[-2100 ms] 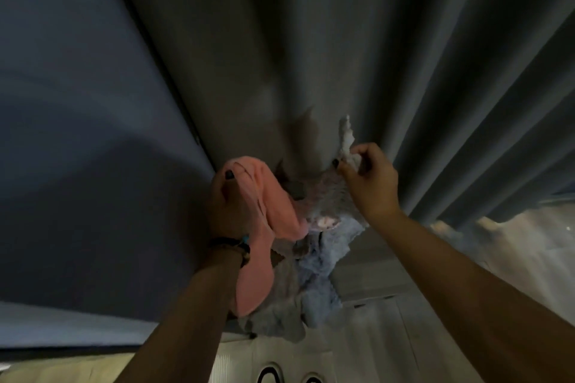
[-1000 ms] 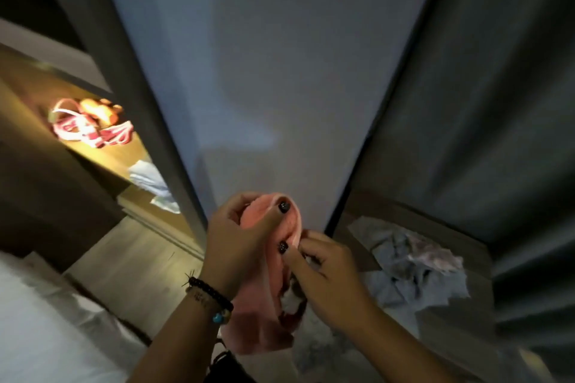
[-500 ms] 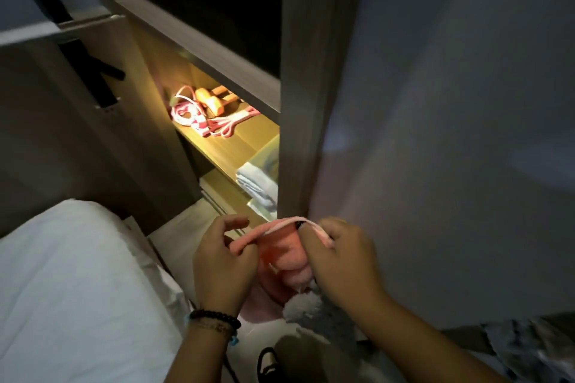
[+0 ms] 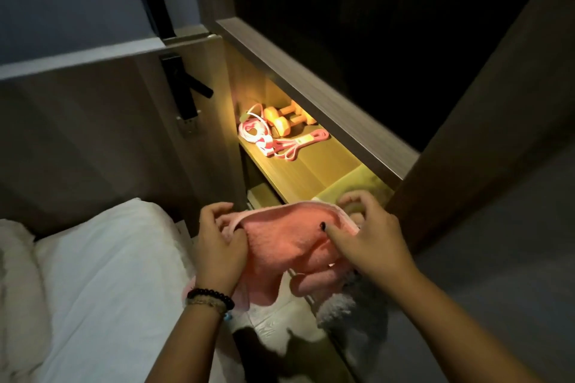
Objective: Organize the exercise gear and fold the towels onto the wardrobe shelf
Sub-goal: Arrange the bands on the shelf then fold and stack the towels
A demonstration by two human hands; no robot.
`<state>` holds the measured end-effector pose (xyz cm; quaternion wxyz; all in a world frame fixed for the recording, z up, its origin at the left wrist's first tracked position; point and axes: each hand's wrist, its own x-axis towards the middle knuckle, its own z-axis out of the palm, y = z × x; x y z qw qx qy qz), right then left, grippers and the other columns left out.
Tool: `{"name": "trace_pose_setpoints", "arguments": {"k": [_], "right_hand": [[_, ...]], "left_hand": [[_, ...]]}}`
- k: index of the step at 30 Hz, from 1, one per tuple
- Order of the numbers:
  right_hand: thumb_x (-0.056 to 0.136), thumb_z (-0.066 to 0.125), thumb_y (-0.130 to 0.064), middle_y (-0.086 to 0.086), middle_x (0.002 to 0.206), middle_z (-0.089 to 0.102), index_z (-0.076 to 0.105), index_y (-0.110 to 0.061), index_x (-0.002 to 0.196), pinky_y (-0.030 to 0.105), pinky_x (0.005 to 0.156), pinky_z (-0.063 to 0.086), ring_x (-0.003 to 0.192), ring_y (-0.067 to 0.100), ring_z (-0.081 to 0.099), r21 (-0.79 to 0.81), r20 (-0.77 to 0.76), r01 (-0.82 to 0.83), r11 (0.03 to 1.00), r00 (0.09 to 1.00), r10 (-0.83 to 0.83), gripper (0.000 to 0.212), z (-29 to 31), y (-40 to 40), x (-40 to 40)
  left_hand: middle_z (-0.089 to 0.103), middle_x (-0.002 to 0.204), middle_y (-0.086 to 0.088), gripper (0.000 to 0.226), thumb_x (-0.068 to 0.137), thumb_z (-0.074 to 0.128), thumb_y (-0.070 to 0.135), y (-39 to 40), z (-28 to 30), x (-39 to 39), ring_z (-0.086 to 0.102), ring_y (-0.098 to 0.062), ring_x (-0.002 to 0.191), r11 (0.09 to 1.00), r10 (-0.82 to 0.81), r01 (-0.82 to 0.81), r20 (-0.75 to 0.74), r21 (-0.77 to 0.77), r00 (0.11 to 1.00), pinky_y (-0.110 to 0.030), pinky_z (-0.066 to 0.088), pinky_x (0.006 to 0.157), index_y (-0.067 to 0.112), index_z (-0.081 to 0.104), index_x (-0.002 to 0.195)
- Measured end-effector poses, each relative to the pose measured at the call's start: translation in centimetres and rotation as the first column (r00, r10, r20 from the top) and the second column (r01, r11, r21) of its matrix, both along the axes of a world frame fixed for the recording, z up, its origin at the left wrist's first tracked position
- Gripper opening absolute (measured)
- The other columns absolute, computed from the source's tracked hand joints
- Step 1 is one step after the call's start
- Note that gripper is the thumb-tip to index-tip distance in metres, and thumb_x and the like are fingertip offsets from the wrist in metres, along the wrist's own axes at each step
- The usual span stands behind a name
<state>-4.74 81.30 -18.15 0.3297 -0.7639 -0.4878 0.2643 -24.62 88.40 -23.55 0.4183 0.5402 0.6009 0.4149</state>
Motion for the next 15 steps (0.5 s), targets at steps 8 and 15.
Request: {"name": "trace_pose_setpoints", "arguments": {"k": [8,15], "right_hand": [[0.087,0.067,-0.035,-0.008,0.123,0.059,0.016,-0.053,0.145,0.034,0.081,0.059,0.101,0.012,0.065,-0.035,-0.003,-0.382,0.924,0.924,0.382,0.080,-1.8,8.3,-2.9],[0.094,0.049,-0.039,-0.013,0.086,0.064,0.059,-0.033,0.099,0.034,0.070,0.054,0.079,0.006,0.060,0.066,0.075,-0.417,0.907,0.908,0.412,0.012,-2.4,17.8,-2.1]], "left_hand": [[0.068,0.087,0.018,0.033,0.084,0.064,0.001,4.8,3.3,0.3,0.064,-0.005,0.088,0.948,-0.244,0.245,-0.033,0.202,0.969,-0.017,0.053,0.073,0.033,0.065,0.086],[0.068,0.090,0.021,0.034,0.085,0.063,0.002,11.9,3.5,0.3,0.064,-0.003,0.091,0.953,-0.099,0.118,-0.079,0.280,0.992,-0.014,0.051,0.076,0.035,0.066,0.091]]}}
